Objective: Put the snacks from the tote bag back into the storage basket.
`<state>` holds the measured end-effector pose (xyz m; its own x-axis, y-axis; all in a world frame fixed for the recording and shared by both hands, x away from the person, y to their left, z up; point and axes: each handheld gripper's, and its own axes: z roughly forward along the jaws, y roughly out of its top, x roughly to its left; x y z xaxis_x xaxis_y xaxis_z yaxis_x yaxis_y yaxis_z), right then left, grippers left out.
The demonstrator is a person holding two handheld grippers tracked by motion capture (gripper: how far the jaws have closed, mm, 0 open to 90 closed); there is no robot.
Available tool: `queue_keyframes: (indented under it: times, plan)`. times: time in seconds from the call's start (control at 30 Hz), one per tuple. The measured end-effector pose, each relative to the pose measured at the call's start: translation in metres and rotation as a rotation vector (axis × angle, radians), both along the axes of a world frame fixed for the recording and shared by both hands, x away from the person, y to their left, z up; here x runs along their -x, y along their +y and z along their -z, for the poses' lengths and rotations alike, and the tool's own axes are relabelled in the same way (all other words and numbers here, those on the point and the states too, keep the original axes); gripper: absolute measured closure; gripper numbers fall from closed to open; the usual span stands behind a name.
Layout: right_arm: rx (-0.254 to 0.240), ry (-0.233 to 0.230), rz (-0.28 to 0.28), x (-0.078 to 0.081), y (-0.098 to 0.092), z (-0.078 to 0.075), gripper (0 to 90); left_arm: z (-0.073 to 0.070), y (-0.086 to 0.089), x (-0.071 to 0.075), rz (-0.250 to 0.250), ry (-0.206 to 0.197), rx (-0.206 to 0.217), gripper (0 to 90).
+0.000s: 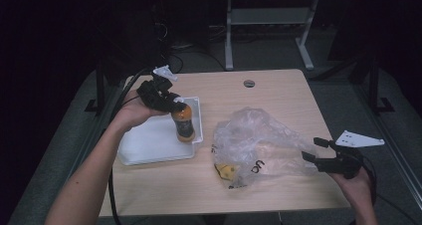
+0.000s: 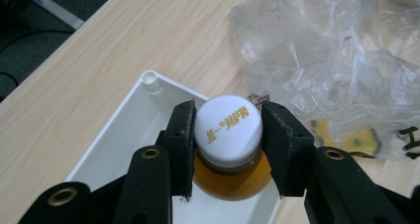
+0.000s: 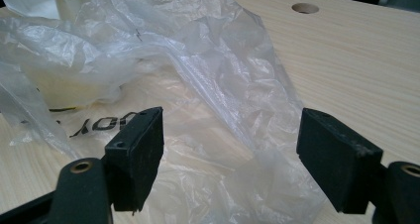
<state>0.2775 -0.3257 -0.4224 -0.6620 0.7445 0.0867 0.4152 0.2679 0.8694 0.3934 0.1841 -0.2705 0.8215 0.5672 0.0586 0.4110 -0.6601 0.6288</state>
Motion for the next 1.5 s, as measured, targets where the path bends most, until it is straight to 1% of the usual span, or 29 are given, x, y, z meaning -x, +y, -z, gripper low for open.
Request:
queue_keyframes:
  times: [0.2,0.33,0.53,0.67,0.73,0.77,0.8,0.87,0.97,1.07,1.13,1.2,1.37,1.43,1.5]
  plan:
    - [0.002,-0.009,0.002,0.001,0.0,-0.001,26.4,0.012,-0.002,-0.001,0.004,-0.003,-0.01,59.0]
    - [0.0,-0.006,0.003,0.001,-0.001,0.0,26.5,0.019,-0.002,-0.001,0.002,0.008,-0.01,58.9]
    - [0.002,-0.007,0.002,0.001,0.0,0.0,26.5,0.028,-0.002,-0.002,0.005,0.017,-0.025,58.9]
    - [0.002,-0.006,0.003,0.001,0.0,0.0,26.6,0.034,-0.002,-0.003,0.0,0.019,-0.022,58.9]
    - [0.001,-0.005,0.003,0.001,-0.001,0.0,26.6,0.038,-0.002,-0.003,0.002,0.026,-0.026,58.9]
    - [-0.001,-0.003,0.003,0.001,-0.001,0.0,26.6,0.04,-0.002,-0.003,0.006,0.029,-0.035,58.8]
    - [-0.001,-0.003,0.003,0.001,-0.001,0.0,26.6,0.042,-0.002,-0.003,0.009,0.028,-0.03,58.8]
    - [0.0,-0.002,0.003,0.001,0.0,0.001,26.6,0.042,-0.002,-0.003,0.003,0.026,-0.019,58.8]
    - [-0.001,-0.001,0.002,0.002,0.0,0.001,26.6,0.042,-0.001,-0.002,0.008,0.025,-0.019,58.8]
    - [0.0,-0.003,0.002,0.002,-0.001,0.001,26.6,0.043,0.0,-0.001,0.009,0.032,-0.013,58.8]
    - [-0.001,-0.004,0.003,0.002,-0.001,0.001,26.5,0.045,0.0,0.0,0.018,0.048,0.003,58.8]
    - [0.0,-0.007,0.006,0.003,-0.001,0.001,26.6,0.045,0.0,0.0,0.02,0.044,0.005,59.0]
    - [0.0,-0.004,0.005,0.003,-0.002,0.001,26.5,0.045,0.0,0.001,0.022,0.048,-0.001,59.0]
    - [0.0,-0.002,0.007,0.003,-0.003,0.001,26.5,0.045,-0.001,0.0,0.024,0.05,0.0,59.0]
    - [0.0,0.0,0.009,0.003,-0.003,0.002,26.5,0.045,-0.001,0.0,0.024,0.061,0.001,59.0]
